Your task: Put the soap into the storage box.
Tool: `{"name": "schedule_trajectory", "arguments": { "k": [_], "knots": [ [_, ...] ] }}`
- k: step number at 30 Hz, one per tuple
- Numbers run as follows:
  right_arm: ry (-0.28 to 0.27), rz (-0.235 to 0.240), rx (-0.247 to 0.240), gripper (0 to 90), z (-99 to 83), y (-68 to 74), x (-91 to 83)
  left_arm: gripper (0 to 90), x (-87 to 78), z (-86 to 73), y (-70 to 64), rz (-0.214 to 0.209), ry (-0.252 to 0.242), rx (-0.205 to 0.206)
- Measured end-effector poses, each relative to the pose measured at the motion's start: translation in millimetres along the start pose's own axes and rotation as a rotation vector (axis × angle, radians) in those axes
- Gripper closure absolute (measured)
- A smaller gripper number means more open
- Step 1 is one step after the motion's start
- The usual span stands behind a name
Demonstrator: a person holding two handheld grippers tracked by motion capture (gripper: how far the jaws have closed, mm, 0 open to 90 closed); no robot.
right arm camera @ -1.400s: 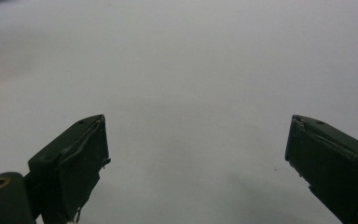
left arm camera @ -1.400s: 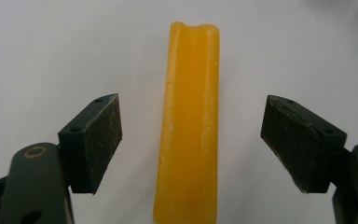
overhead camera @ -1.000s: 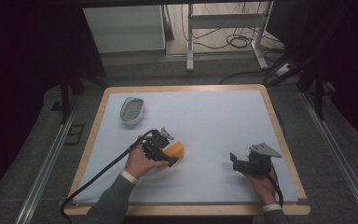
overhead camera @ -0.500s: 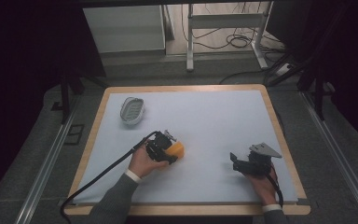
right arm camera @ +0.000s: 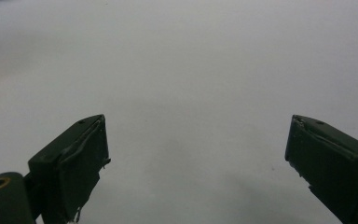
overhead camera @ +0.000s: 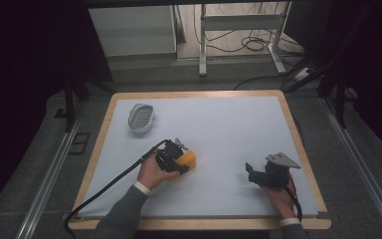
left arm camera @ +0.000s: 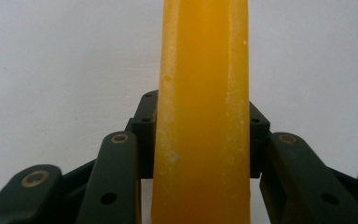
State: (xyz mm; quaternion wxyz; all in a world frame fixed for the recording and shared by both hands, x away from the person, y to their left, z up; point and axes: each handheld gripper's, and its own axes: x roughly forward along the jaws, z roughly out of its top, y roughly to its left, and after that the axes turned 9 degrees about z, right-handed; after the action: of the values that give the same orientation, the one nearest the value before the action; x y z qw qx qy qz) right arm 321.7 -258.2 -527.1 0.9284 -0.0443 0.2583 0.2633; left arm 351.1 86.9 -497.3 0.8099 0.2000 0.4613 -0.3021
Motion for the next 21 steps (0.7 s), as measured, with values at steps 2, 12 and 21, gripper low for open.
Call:
{"name": "schedule_trajectory", "arguments": {
  "k": [2,12,21],
  "knots": [
    [0.000,-0.001,0.001,6.0,0.0,0.0,-0.1,60.6,-0.5,0.1,0.6,-0.003,-0.002,-0.001],
    [0.004,-0.003,0.004,6.0,0.1,-0.1,0.3,61.0,-11.1,1.8,10.0,-0.010,-0.025,-0.018],
    [0.005,-0.003,0.004,6.0,0.1,-0.1,0.3,61.0,-25.1,2.1,16.9,-0.019,-0.063,-0.032]
  ]
}}
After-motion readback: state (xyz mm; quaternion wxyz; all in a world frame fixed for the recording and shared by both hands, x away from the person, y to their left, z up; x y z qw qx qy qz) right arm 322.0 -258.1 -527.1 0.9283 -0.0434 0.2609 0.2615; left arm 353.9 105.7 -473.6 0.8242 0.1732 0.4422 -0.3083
